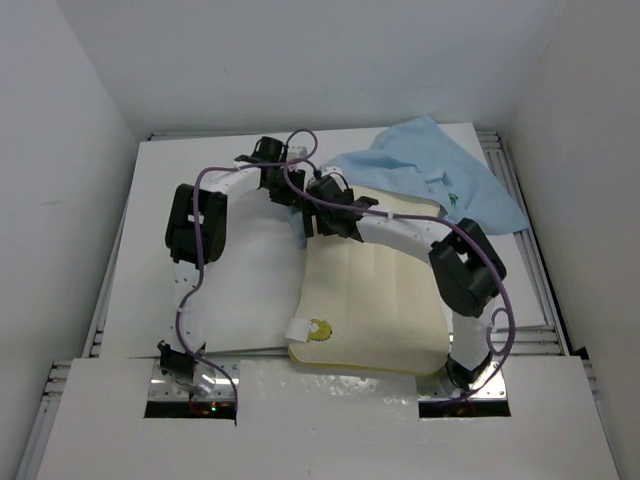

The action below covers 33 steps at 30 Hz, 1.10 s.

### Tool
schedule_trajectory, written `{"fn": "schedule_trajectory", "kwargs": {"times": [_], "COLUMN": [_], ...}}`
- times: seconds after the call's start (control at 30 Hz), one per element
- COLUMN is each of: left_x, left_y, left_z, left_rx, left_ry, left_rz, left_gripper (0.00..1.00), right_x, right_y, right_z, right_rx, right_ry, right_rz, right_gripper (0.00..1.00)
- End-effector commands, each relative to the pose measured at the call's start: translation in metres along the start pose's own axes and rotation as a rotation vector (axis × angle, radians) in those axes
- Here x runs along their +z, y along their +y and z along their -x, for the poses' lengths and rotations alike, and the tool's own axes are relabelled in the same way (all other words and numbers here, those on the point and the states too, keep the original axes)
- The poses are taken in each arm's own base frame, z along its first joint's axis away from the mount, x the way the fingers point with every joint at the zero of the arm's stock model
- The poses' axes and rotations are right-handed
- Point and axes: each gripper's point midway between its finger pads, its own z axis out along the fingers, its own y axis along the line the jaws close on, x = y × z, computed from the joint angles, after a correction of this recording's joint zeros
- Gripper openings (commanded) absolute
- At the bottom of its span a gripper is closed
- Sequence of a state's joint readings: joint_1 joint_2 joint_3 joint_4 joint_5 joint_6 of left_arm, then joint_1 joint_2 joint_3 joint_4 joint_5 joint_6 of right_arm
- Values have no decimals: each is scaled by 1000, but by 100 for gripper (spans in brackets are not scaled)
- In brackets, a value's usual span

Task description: Put the pillow into the pillowcase

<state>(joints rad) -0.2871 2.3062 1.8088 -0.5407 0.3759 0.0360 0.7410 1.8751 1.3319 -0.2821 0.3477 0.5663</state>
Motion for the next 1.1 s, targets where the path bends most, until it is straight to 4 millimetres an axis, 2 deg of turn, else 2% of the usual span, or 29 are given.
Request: {"fn": "schedule_trajectory", "kwargs": {"times": [0.0,0.1,0.13,0.17,0.2,0.23,0.27,0.33,0.37,0.4,0.43,0.47,0.5,0.53,0.57,0.63,0.67,0.73,0.77,0.83,0.9,0.93,0.97,1.0,1.03,1.07], "left_x": [1,4,5,5,5,3,-3,-13,-27,-36,-45,-62,-70,-78,-94,-104,-117,-123,-129,-127,-122,-119,-118,-117,-117,-118], "left_y": [-13,-16,-19,-20,-22,-25,-31,-39,-48,-52,-55,-62,-64,-64,-68,-67,-72,-71,-75,-79,-85,-86,-91,-94,-96,-94], "left_z": [-8,-18,-20,-23,-23,-23,-20,-13,-2,3,8,17,18,21,25,18,20,12,3,-14,-36,-49,-62,-69,-79,-99], "left_rx": [-13,-29,-32,-34,-32,-59,-57,-40,-12,-2,43,71,89,125,152,209,238,295,315,382,407,427,434,447,474,499], "left_ry": [8,29,32,36,36,32,23,1,-31,-47,-67,-102,-110,-128,-155,-157,-173,-161,-135,-81,-16,15,53,76,103,163], "left_rz": [-54,-77,-92,-98,-105,-115,-137,-160,-184,-189,-193,-194,-190,-180,-167,-142,-136,-117,-119,-138,-168,-179,-193,-201,-209,-210], "left_gripper": [37,25,11,2,0,0,0,0,0,0,0,0,0,0,0,0,0,0,0,0,0,0,0,0,0,0], "right_x": [10,30,36,39,41,43,48,55,57,59,62,61,57,54,50,37,32,24,21,14,14,15,16,16,15,5], "right_y": [8,-6,-12,-14,-18,-20,-22,-27,-32,-47,-53,-57,-64,-72,-76,-83,-89,-88,-89,-88,-91,-89,-94,-94,-94,-99], "right_z": [37,22,9,5,1,-3,-12,-21,-29,-31,-46,-45,-22,-33,-25,1,9,29,38,57,67,78,76,85,86,92], "right_rx": [87,91,85,113,122,131,155,213,276,327,363,419,488,502,508,504,478,469,466,485,493,506,507,523,539,584], "right_ry": [-93,-44,-10,-4,-2,4,22,67,88,98,114,97,18,24,-7,-68,-75,-112,-138,-182,-192,-203,-179,-189,-188,-210], "right_rz": [-19,-139,-171,-191,-210,-217,-224,-210,-218,-235,-222,-208,-169,-169,-167,-173,-185,-176,-174,-160,-169,-165,-185,-181,-182,-172], "right_gripper": [81,81,80,77,73,66,48,22,0,0,0,0,0,0,0,0,0,0,0,0,0,0,0,0,0,0]}}
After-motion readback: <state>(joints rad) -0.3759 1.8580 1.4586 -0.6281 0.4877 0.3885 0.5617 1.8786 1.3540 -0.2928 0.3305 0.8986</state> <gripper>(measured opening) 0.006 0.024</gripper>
